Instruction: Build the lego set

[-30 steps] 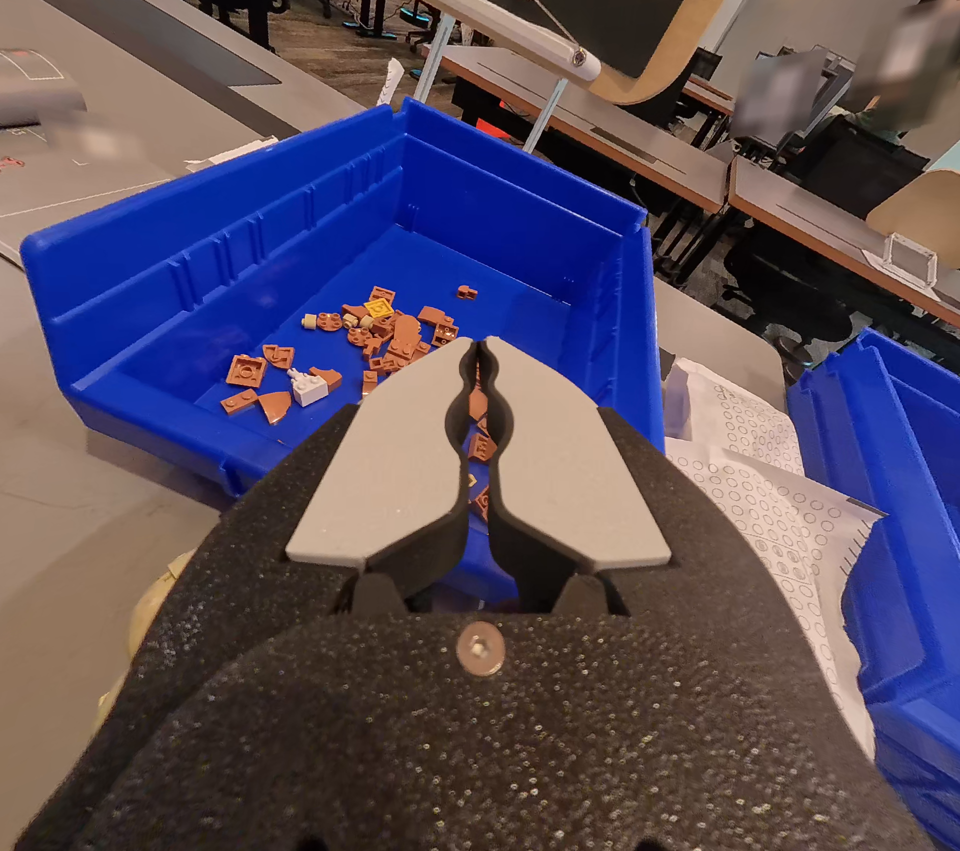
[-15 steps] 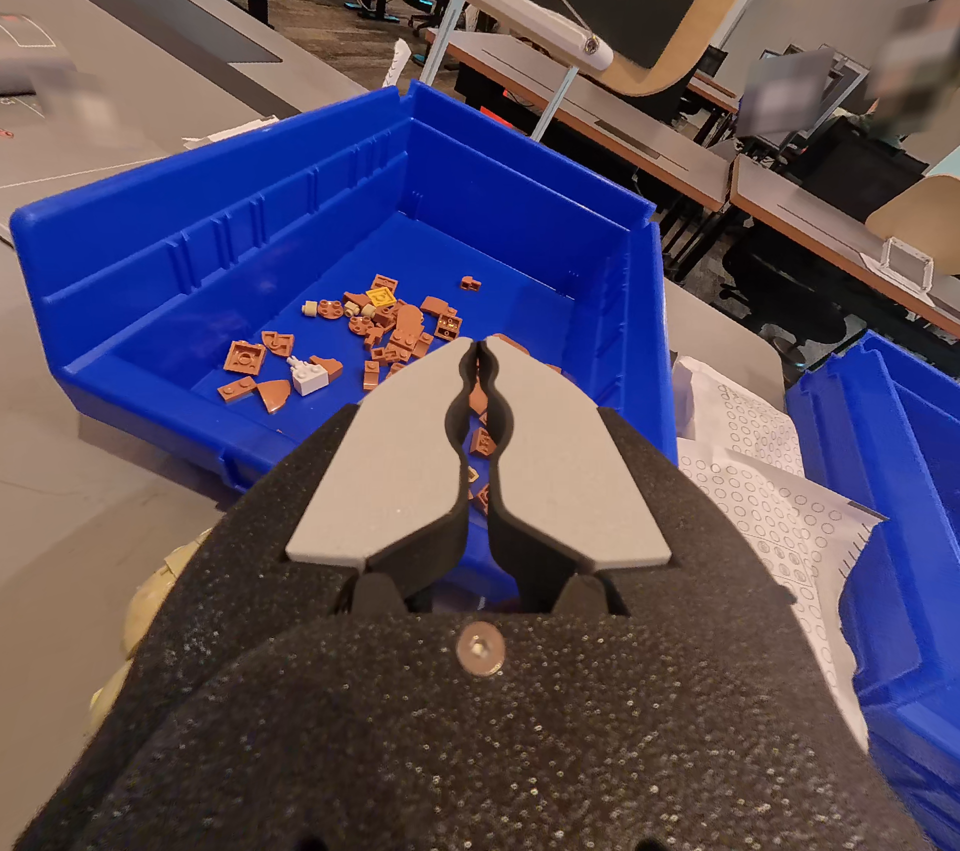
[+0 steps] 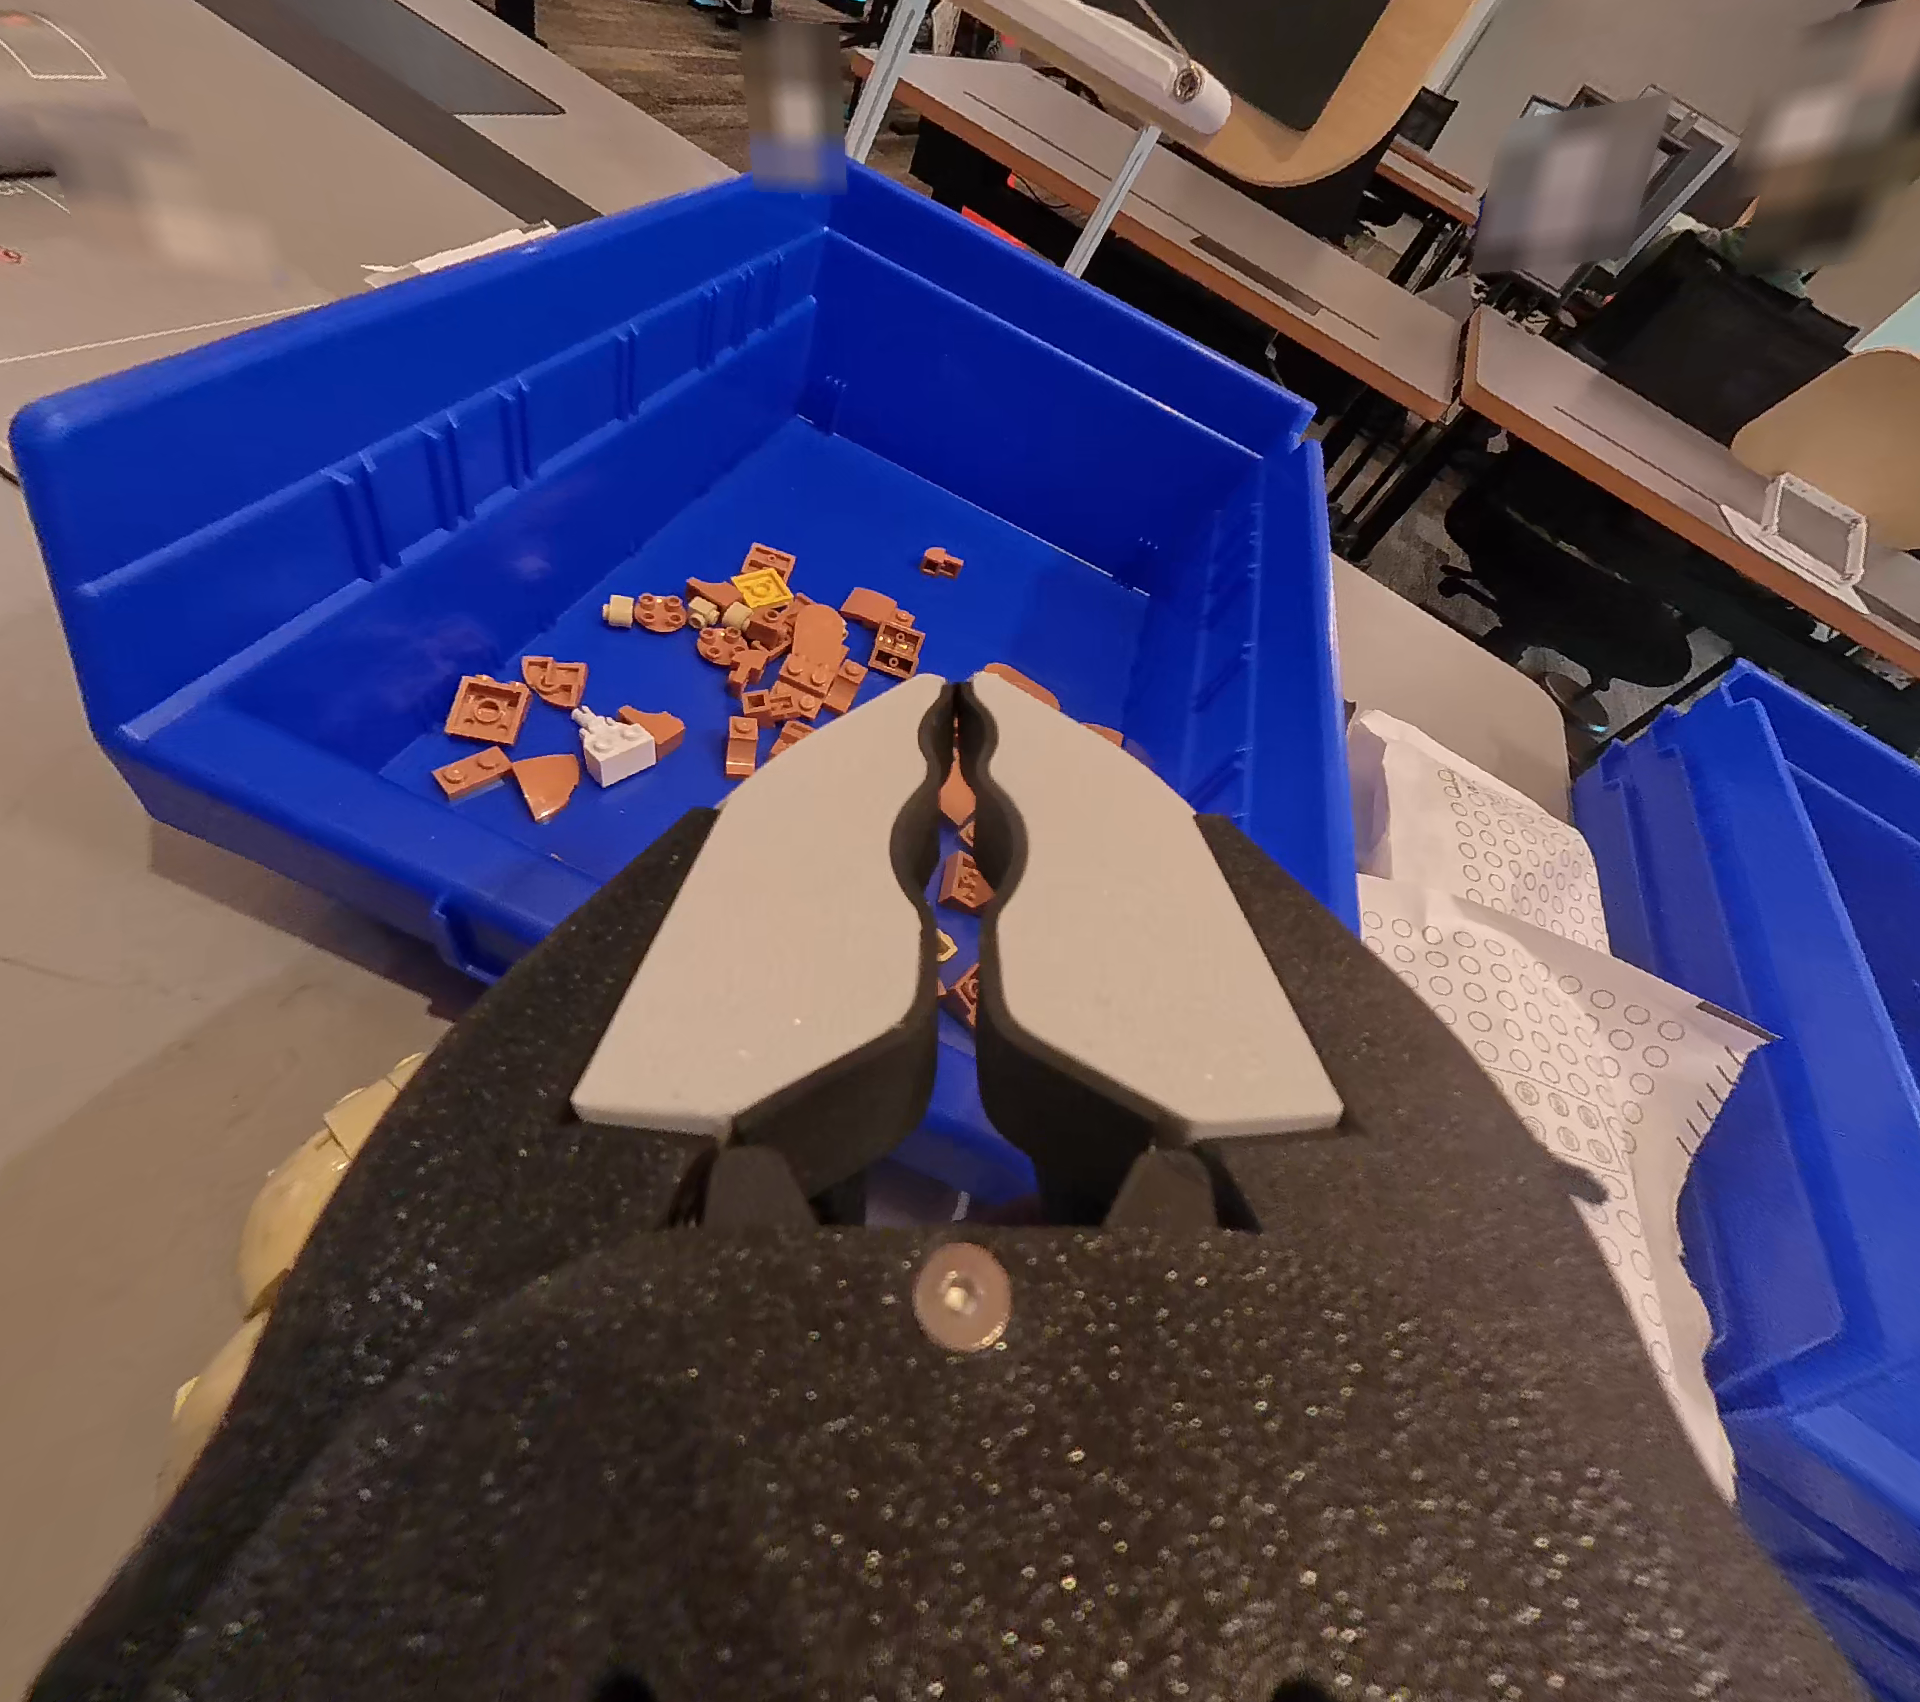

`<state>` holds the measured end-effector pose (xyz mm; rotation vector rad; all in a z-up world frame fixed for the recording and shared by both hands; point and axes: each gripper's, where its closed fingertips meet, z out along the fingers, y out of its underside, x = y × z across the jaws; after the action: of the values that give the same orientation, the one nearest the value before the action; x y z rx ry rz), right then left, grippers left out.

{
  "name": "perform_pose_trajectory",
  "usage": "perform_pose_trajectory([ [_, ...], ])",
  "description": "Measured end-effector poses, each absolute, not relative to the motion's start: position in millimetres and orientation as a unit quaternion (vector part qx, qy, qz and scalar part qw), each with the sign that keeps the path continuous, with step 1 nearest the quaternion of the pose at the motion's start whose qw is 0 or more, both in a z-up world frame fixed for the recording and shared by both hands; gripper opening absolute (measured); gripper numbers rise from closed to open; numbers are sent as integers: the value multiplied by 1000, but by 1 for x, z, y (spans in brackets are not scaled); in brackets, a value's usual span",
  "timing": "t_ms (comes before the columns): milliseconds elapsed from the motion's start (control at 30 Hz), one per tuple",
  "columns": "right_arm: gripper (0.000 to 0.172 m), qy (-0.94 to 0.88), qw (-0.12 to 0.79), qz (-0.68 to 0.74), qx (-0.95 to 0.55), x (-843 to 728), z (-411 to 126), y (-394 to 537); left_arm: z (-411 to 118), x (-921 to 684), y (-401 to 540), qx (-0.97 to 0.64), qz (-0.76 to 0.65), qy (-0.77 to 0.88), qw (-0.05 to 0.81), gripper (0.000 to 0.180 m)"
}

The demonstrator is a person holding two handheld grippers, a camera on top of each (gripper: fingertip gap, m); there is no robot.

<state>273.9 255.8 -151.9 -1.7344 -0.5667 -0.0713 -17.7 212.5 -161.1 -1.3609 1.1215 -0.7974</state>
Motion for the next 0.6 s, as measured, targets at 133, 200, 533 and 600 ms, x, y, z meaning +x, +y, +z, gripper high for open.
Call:
perform_pose_trajectory([
  [133, 0, -246, 611, -30, -752, 274, -152, 256, -162, -17, 212, -578, -337, 481, 567, 14],
  [200, 0, -246, 610, -30, -752, 274, -152, 256, -162, -17, 211, -579, -334, 483, 565, 14],
  [533, 0, -248, 608, -30, -753, 273, -153, 256, -164, -17, 210, -578, -328, 490, 565, 14],
  [600, 0, -249, 607, -29, -754, 273, -154, 256, -164, -17, 210, -578, -327, 490, 565, 14],
])
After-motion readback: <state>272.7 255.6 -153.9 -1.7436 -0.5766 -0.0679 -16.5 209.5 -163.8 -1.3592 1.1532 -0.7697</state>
